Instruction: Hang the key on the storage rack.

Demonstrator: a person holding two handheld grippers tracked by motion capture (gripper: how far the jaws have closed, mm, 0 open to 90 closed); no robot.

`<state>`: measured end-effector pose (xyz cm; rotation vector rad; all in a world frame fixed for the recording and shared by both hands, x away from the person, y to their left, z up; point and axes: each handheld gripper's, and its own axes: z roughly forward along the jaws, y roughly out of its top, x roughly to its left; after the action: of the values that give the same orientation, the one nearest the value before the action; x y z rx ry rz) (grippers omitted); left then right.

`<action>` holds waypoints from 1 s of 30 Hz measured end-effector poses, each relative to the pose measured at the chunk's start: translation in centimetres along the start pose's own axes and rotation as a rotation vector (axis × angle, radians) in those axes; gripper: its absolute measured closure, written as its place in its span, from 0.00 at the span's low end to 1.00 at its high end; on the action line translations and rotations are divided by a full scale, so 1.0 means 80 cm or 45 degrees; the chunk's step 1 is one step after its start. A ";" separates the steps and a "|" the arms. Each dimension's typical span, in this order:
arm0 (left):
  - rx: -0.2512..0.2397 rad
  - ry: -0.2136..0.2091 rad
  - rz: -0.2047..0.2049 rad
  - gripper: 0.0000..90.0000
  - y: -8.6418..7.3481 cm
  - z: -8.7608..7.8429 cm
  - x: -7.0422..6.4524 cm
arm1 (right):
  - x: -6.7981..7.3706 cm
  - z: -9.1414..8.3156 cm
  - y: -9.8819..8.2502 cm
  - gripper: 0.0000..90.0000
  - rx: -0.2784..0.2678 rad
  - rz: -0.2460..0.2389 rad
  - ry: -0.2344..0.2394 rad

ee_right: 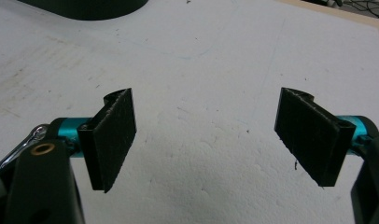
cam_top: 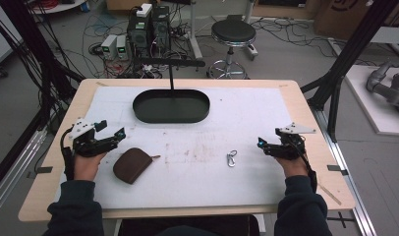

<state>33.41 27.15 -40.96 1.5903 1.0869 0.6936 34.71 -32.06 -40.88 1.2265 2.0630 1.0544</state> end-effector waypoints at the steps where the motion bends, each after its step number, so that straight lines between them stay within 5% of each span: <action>1: -0.001 -0.001 -0.005 0.24 0.000 0.000 0.000 | 0.000 -0.001 0.000 0.23 0.001 0.005 0.004; 9: 0.005 0.009 -0.014 0.24 0.000 0.001 0.002 | 0.002 -0.002 -0.001 0.23 -0.010 -0.004 0.032; 13: 0.009 0.006 -0.008 0.24 0.000 0.001 0.001 | 0.005 -0.002 0.000 0.33 0.000 -0.018 0.073; 20: 0.015 -0.012 0.017 0.26 -0.001 -0.001 -0.006 | 0.027 0.002 0.006 0.53 0.058 -0.070 0.217; 30: 0.046 -0.008 0.023 0.27 -0.004 0.002 -0.004 | 0.059 0.027 0.010 0.66 0.163 -0.164 0.407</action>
<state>33.33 26.84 -41.27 1.6337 1.0871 0.6837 34.52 -26.85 -41.60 1.0192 2.4502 1.1320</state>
